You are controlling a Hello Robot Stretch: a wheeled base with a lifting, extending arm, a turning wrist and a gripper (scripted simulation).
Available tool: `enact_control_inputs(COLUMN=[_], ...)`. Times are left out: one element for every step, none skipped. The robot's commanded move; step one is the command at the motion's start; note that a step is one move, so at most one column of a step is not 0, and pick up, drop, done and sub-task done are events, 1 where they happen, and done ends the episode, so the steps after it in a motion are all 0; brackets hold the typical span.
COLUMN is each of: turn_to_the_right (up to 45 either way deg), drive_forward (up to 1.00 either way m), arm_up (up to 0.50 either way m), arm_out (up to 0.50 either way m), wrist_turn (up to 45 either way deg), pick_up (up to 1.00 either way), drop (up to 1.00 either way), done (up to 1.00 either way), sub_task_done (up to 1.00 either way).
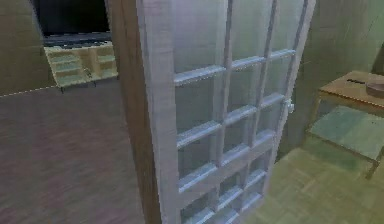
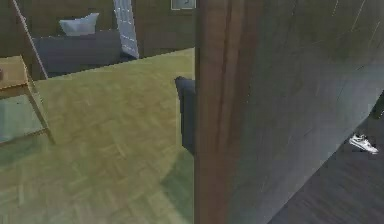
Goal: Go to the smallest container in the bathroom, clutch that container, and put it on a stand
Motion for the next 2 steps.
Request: enact_control_inputs(turn_to_the_right=[45.0,6.0], drive_forward=[0.00,0.00], arm_up=[0.00,0.00], arm_out=[0.00,0.00], wrist_turn=[0.0,0.0], pick_up=[0.00,0.00], drop=[0.00,0.00], done=[0.00,0.00], sub_task_done=[0.00,0.00])
